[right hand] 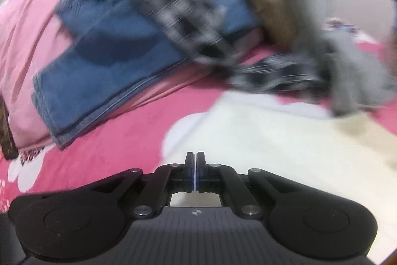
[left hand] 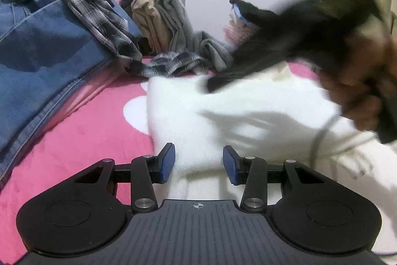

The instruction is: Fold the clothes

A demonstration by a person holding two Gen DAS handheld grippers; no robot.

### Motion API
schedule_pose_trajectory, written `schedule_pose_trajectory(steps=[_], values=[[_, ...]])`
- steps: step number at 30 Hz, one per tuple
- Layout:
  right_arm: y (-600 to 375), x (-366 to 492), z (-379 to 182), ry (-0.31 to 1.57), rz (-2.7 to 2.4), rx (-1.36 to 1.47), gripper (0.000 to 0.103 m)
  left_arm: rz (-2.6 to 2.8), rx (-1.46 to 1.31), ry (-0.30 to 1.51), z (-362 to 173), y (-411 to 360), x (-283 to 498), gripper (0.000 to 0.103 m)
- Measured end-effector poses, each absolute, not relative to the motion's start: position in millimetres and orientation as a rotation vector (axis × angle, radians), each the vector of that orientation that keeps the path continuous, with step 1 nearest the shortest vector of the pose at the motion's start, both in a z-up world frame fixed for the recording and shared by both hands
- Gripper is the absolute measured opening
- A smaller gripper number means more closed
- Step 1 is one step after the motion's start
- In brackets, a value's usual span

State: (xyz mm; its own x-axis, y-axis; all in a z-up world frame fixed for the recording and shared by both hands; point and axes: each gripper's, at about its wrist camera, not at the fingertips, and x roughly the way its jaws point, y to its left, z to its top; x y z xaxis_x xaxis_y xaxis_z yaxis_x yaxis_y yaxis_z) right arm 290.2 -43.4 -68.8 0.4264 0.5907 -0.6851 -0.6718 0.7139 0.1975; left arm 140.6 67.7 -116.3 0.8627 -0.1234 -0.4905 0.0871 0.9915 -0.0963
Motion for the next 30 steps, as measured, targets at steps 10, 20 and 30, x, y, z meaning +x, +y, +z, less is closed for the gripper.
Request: schedule_pose_trajectory(steps=[10, 20, 30], values=[[-234, 290, -94, 0.785, 0.304, 0.348, 0.000, -0.093, -0.084, 0.582, -116, 74, 160, 0.043], [-297, 256, -111, 0.822, 0.127, 0.215, 0.000, -0.065, -0.038, 0.561, -103, 73, 170, 0.043], [-256, 348, -65, 0.757, 0.240, 0.350, 0.003, -0.123, -0.060, 0.558, -84, 58, 242, 0.043]])
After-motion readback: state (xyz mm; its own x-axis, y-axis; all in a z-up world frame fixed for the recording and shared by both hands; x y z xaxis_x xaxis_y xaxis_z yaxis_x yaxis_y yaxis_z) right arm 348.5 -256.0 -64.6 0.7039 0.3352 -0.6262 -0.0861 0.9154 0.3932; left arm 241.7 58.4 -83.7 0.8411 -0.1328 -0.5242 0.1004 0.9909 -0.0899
